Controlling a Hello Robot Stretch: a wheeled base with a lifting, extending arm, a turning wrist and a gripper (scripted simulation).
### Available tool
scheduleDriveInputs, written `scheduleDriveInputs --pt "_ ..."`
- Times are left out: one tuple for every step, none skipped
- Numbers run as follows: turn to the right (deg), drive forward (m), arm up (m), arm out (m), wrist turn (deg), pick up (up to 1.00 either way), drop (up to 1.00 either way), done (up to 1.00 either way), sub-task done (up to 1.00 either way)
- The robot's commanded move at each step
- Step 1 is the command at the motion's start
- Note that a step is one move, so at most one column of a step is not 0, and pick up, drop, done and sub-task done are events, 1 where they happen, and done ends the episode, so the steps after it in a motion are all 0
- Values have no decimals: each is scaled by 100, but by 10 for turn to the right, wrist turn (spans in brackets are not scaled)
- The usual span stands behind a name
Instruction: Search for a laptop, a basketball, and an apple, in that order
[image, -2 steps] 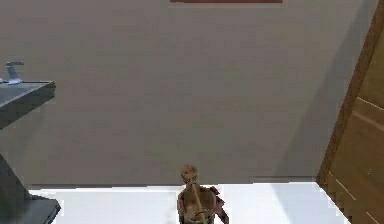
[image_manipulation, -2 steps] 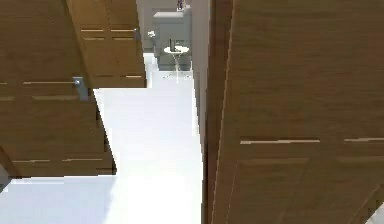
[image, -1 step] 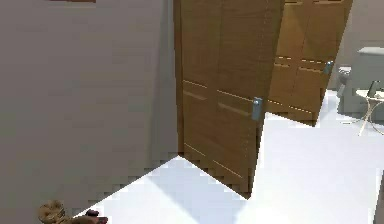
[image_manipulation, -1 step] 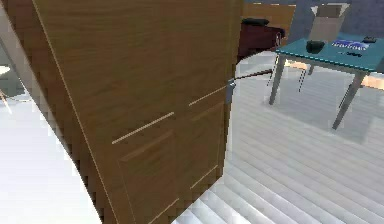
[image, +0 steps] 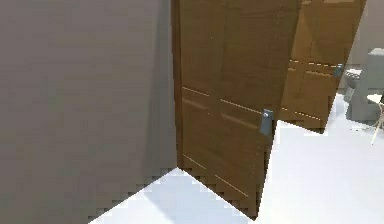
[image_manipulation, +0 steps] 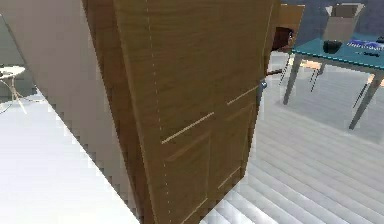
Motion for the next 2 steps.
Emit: scheduleDriveInputs --pt "420 0 0 0 0 0 0 0 0" --pt "0 100 0 0 0 0 0 0 0"
